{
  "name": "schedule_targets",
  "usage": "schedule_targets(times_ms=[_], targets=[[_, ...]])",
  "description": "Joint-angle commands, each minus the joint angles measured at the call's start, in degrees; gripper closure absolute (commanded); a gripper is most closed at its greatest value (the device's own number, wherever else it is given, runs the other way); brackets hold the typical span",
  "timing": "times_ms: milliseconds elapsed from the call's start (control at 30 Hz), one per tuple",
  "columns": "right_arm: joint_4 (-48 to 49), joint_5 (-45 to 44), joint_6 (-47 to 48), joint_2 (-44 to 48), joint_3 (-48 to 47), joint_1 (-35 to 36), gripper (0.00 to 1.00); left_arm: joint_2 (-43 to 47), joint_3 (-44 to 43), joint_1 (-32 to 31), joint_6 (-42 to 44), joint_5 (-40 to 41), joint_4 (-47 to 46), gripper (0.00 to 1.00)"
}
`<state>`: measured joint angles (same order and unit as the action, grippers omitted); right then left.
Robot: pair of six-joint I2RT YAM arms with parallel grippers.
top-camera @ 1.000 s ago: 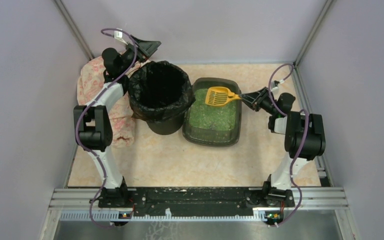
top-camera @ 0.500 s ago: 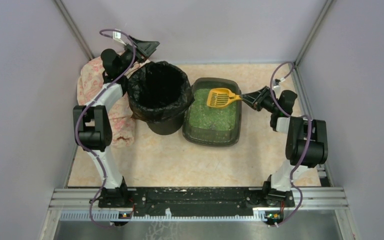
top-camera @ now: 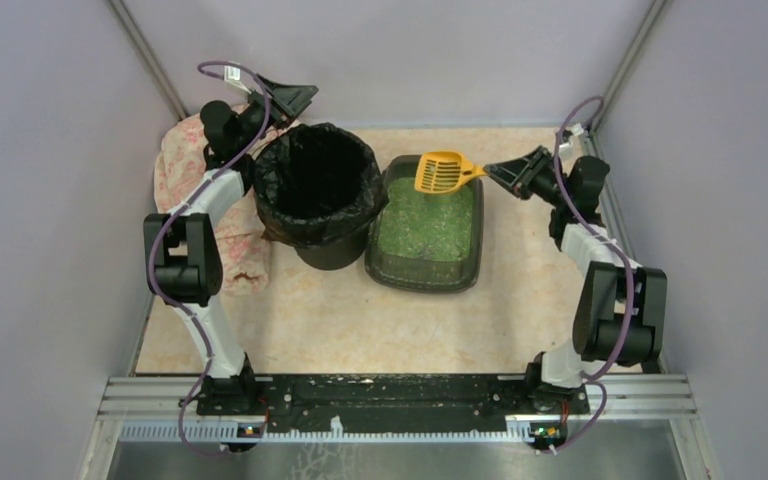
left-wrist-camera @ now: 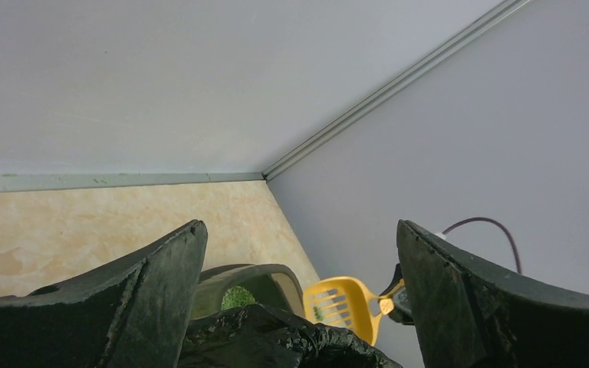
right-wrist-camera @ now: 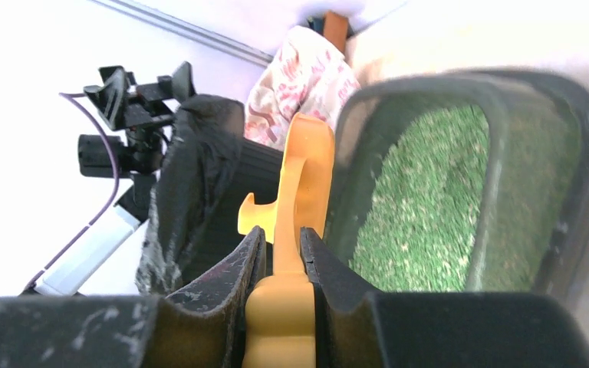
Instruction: Clean the litter box
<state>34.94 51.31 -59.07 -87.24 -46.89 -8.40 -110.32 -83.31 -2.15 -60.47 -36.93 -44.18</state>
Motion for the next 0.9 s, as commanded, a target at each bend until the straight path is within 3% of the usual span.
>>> schedule_targets(times_ms=[0,267,567,867], targets=[[-4.54,-0.85,1.96,5.43,-8.51,1.18,1.0,0.9,1.39,0.37,0.02,-0.45,-2.07,0.01],[-5.67,-2.04,-0.97,6.09,-18.88,6.49,1.0,1.37,1.79,0.38,-0.3,-0.57,-2.2,0.01],[-7.12,-3.8,-0.7,-0.05,-31.19,20.01,1.0,1.54,1.9,0.4,-0.96,-0.52,-3.15,0.01],[-25.89,-8.36,16.69,-8.76,-44.35,31.68,1.0,2.0,2.1,0.37,-1.35,-0.7,-3.89,0.01]])
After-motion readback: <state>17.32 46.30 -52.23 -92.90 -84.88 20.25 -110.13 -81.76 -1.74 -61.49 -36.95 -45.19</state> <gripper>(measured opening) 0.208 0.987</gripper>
